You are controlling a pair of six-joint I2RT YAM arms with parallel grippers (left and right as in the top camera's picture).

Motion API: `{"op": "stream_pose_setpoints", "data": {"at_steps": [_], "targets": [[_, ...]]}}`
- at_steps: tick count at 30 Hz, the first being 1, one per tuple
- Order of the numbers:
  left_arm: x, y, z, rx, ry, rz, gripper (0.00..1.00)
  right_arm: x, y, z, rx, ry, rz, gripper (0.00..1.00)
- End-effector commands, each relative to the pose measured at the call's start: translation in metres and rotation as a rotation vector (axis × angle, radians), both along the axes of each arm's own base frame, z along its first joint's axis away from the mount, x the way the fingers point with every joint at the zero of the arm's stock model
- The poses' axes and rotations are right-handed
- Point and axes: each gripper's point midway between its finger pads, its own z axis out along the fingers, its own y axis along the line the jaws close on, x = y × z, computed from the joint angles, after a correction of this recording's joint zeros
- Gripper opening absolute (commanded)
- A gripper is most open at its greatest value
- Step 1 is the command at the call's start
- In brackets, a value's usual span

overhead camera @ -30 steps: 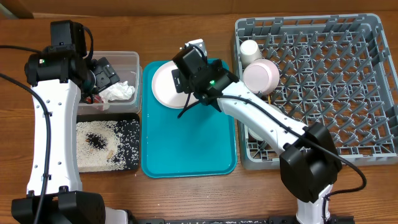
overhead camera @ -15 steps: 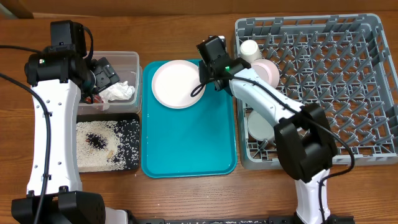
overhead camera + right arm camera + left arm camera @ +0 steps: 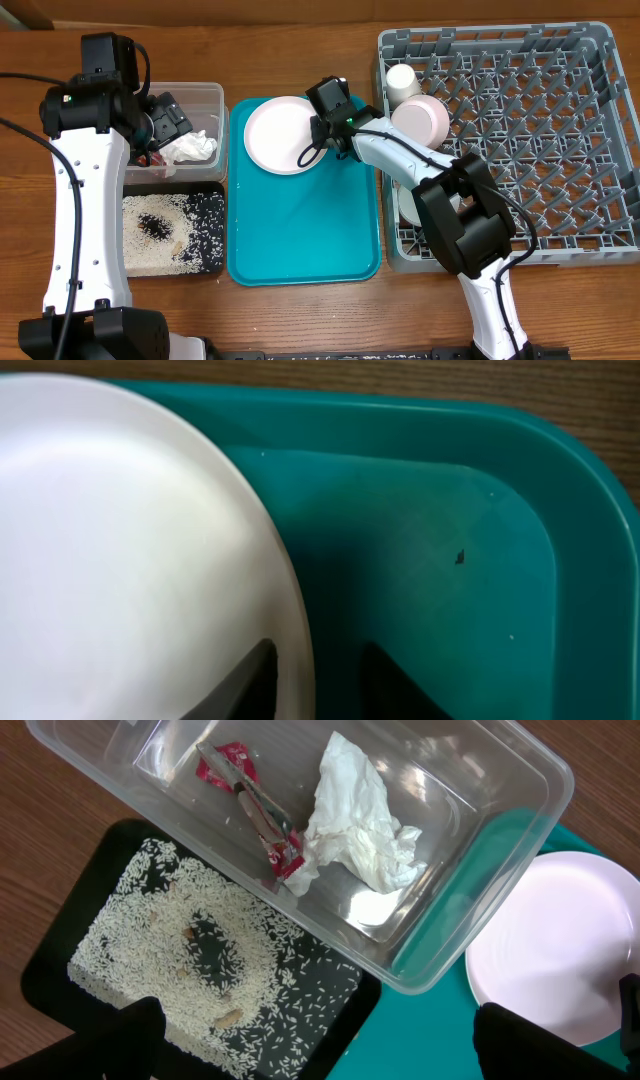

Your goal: Sort waste into correct bins and load items into the dishwasher

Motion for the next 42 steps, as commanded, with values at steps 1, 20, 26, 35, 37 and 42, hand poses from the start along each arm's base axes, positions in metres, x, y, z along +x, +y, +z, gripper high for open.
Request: {"op": "stream_pose_setpoints", "data": {"at_steps": [1,20,26,35,37,42], "targets": [[0.003,0.002,0.003,0.009,-0.008,-0.003,1.00,0.002,0.009,0.003,0.020,-0.005,0.020,0.27],[0.003,0.002,0.003,0.010,-0.008,-0.003,1.00,0.009,-0.001,0.046,0.005,-0.088,-0.013,0.04],[0.003,0.002,0.003,0.009,-0.008,-0.003,1.00,0.015,-0.027,0.156,-0.096,-0.316,0.015,0.04],[0.003,0.002,0.003,0.009,-0.008,-0.003,1.00,-0.018,-0.151,0.328,-0.655,-0.621,-0.185,0.04],[0.003,0.002,0.003,0.009,-0.008,-0.003,1.00,-0.029,-0.175,0.343,-0.825,-0.583,-0.155,0.04],[0.003,0.002,0.003,0.009,-0.008,-0.003,1.00,-0.058,-0.232,0.352,-1.143,-0.401,-0.192,0.04]]}}
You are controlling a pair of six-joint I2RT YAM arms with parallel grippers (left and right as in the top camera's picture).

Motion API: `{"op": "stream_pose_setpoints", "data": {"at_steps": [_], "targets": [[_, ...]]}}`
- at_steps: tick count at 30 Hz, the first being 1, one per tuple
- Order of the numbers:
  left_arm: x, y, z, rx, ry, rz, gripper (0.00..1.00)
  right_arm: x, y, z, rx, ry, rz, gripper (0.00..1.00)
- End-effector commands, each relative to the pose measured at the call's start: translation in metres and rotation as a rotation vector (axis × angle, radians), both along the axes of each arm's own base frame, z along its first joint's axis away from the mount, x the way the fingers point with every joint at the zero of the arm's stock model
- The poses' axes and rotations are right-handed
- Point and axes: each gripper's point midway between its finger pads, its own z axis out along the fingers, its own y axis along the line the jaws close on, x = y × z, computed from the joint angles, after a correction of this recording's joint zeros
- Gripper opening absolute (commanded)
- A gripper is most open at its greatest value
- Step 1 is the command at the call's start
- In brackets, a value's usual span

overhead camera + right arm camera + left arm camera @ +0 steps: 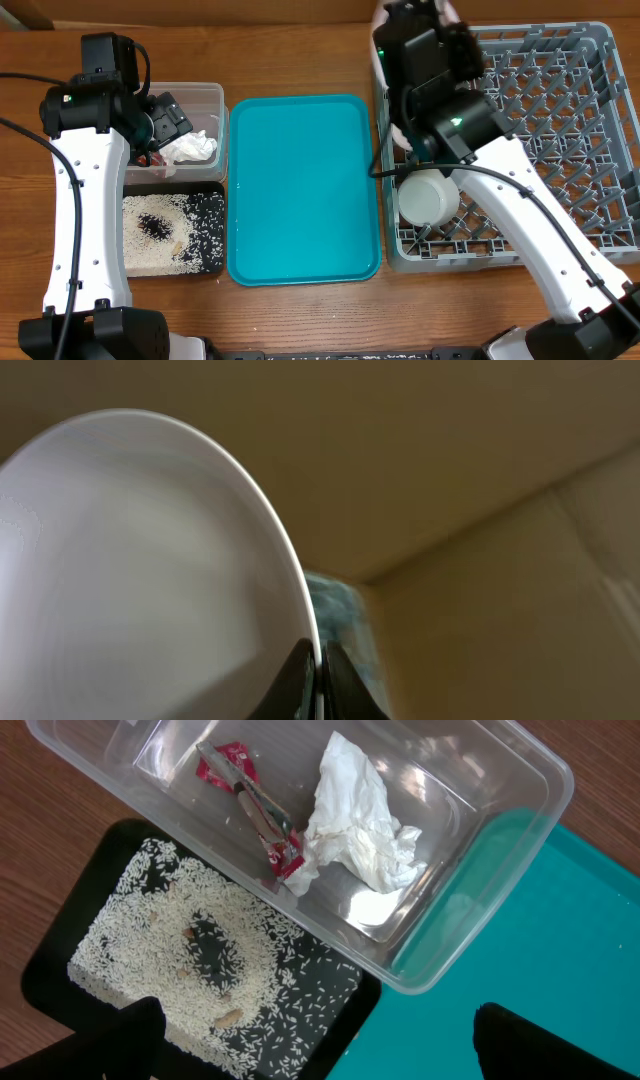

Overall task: Sort waste into correct bins and load items into the dishwasher
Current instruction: 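Lift the pink plate with the right gripper over the dish rack, then lower the pink plate upright into the rack slots and release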

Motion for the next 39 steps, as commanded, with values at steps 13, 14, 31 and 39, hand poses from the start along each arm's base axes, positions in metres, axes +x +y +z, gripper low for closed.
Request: {"op": "stream_pose_setpoints", "data": {"at_steps": [13,14,31,39], "targets": [[0.003,0.002,0.003,0.009,-0.008,-0.003,1.00,-0.039,-0.114,-0.026,-0.208,0.242,-0.326,0.04],[0.003,0.002,0.003,0.009,-0.008,-0.003,1.00,-0.038,-0.117,-0.029,-0.196,0.251,-0.327,0.04],[0.003,0.002,0.003,0.009,-0.008,-0.003,1.00,-0.016,-0.137,-0.084,-0.203,0.398,-0.361,0.04],[0.003,0.002,0.003,0.009,-0.008,-0.003,1.00,-0.009,-0.124,-0.107,-0.120,0.453,-0.281,0.04]]}}
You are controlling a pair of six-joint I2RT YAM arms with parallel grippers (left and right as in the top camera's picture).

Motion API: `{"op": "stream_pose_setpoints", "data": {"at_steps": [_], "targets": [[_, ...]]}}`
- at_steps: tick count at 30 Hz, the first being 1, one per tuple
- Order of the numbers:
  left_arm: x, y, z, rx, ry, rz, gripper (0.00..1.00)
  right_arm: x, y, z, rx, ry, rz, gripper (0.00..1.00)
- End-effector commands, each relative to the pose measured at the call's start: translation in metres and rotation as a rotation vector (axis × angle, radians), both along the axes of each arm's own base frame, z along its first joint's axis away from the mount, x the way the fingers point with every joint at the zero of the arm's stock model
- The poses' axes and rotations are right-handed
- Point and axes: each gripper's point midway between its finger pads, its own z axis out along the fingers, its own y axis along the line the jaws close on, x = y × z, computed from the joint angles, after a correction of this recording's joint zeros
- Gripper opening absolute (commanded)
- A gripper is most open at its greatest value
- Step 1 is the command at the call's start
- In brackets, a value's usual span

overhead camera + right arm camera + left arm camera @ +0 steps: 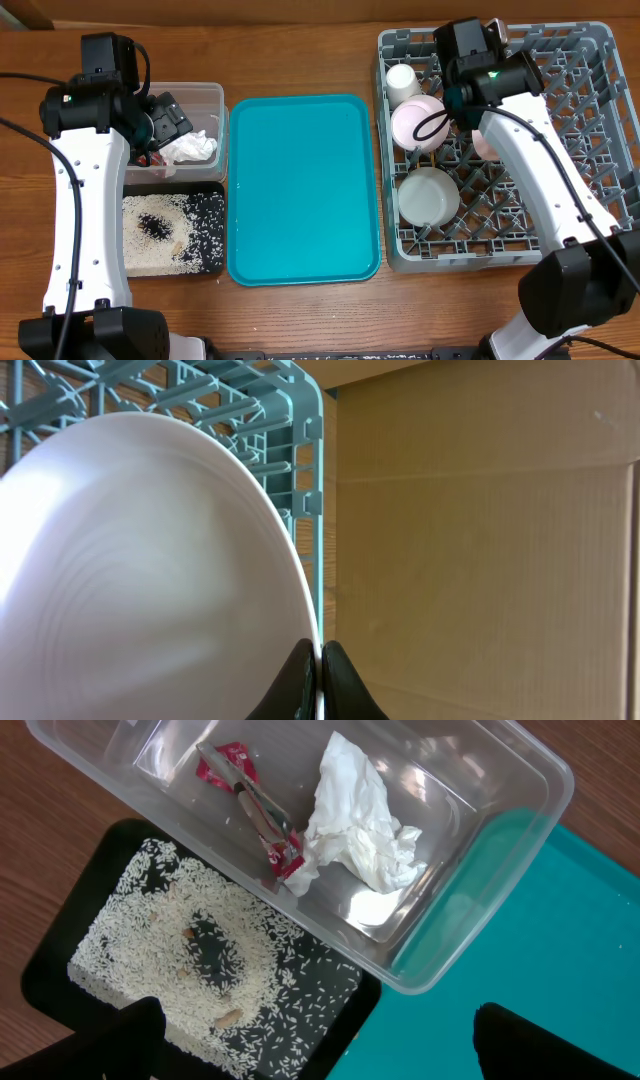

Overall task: Sort waste into correct bins and load items into the dishwasher
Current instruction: 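Lower the pink plate upright into the rack slots and release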

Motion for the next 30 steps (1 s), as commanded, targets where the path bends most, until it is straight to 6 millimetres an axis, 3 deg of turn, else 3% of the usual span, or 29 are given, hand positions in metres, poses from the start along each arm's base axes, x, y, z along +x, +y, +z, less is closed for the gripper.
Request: {"op": "stream_pose_setpoints", "data": {"at_steps": [1,16,20,26,29,30], "targets": [[0.003,0.002,0.003,0.009,-0.007,-0.003,1.00,0.003,0.006,-0.007,0.067,-0.002,0.017,0.04],[0.003,0.002,0.003,0.009,-0.007,-0.003,1.00,0.031,0.042,-0.021,0.284,-0.059,0.150,0.05],[0.003,0.002,0.003,0.009,-0.007,-0.003,1.00,0.033,0.052,-0.029,0.348,-0.038,0.186,0.26],[0.003,0.002,0.003,0.009,-0.007,-0.003,1.00,0.034,0.066,-0.036,0.424,-0.018,0.230,0.38],[0.003,0.002,0.003,0.009,-0.008,-0.003,1.00,0.034,0.081,-0.043,0.503,0.002,0.275,0.59],[0.003,0.002,0.003,0.009,-0.007,-0.003,1.00,0.035,0.086,-0.044,0.531,0.009,0.291,0.59]]}}
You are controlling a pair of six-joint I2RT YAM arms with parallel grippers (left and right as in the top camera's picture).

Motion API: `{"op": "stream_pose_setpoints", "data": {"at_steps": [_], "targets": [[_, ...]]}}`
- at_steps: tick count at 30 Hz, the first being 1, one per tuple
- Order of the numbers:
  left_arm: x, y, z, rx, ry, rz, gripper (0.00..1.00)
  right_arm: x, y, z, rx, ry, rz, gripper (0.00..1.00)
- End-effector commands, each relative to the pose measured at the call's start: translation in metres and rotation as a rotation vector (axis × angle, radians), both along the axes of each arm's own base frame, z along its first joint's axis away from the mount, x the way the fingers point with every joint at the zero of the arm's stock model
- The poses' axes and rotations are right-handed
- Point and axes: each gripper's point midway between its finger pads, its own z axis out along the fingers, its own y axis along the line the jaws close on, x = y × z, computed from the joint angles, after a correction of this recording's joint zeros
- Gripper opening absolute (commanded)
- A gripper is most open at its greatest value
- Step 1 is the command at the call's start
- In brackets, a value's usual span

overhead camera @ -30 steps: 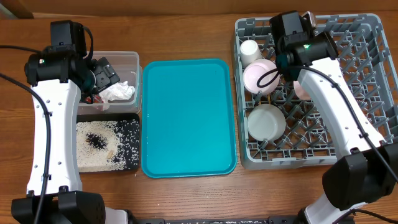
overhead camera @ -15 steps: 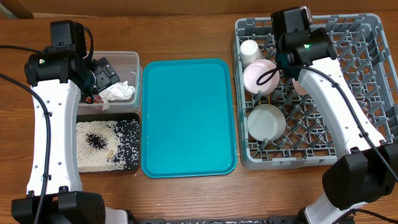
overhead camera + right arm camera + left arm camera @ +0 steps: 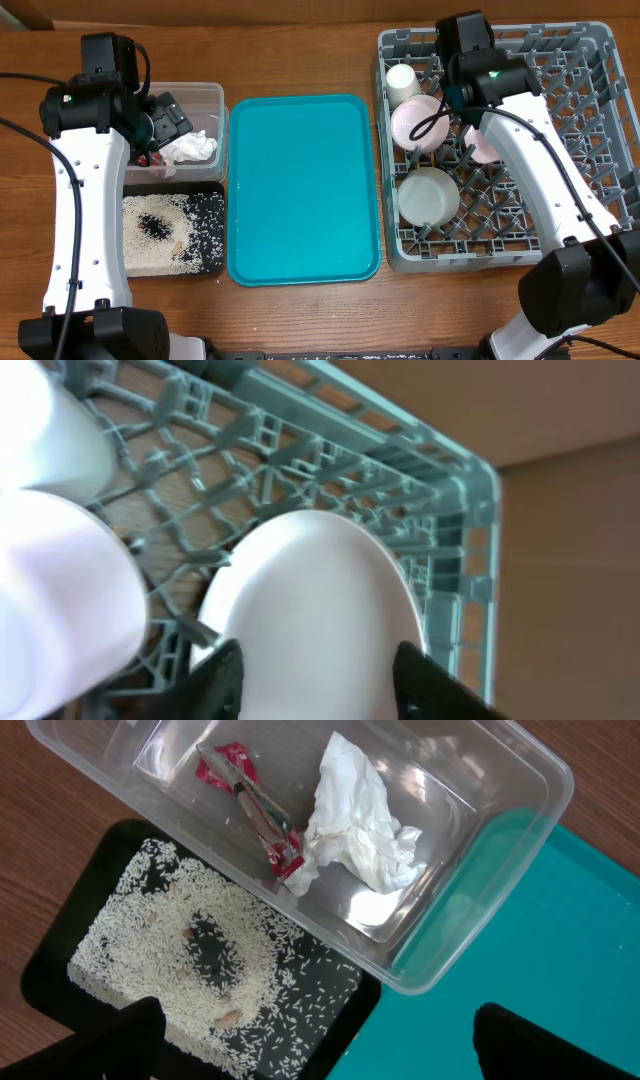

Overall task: Sort waste into correct bins and load items into the dishwasher
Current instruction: 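Lower the pink plate upright into the rack slots and release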

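Observation:
A white plate (image 3: 310,600) stands on edge in the grey dish rack (image 3: 590,200), seen partly behind the arm as plate (image 3: 480,143) in the overhead view. My right gripper (image 3: 318,655) is open, one finger on each side of the plate's rim. The teal tray (image 3: 303,190) has nothing on it. My left gripper (image 3: 320,1050) hangs open over the clear waste bin (image 3: 500,850) and the black tray of rice (image 3: 190,950), holding nothing.
The rack also holds a small white cup (image 3: 402,80), a pink bowl (image 3: 420,120) and a white bowl (image 3: 428,195) along its left side. The clear bin contains a crumpled tissue (image 3: 360,815) and a red wrapper (image 3: 250,805).
My right gripper was shut on the plate's rim, holding it on edge at the rack. Now it is open and the plate stands in the rack. The left arm has not moved.
The plate lay on the teal tray with my right fingers at its rim. Then the gripper held it in the air and the tray was bare. It was then over the rack, and now the plate stands there, let go.

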Motion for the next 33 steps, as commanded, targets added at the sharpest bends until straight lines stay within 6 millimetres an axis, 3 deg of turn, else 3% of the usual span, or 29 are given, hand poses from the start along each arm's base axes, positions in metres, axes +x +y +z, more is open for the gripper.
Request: {"op": "stream_pose_setpoints", "data": {"at_steps": [1,7,13,14,33], "targets": [[0.003,0.002,0.003,0.009,-0.008,-0.003,1.00,0.003,0.029,-0.008,0.143,0.021,0.091,0.59],[0.003,0.002,0.003,0.009,-0.008,-0.003,1.00,-0.003,0.101,-0.016,0.510,0.085,0.305,0.61],[0.003,0.002,0.003,0.009,-0.008,-0.003,1.00,-0.006,0.156,0.006,0.897,0.078,0.328,0.90],[0.003,0.002,0.003,0.009,-0.008,-0.003,1.00,-0.006,0.159,0.008,0.924,0.078,0.325,1.00],[0.003,0.002,0.003,0.009,-0.008,-0.003,1.00,-0.007,0.159,0.008,0.928,0.082,0.315,1.00]]}}
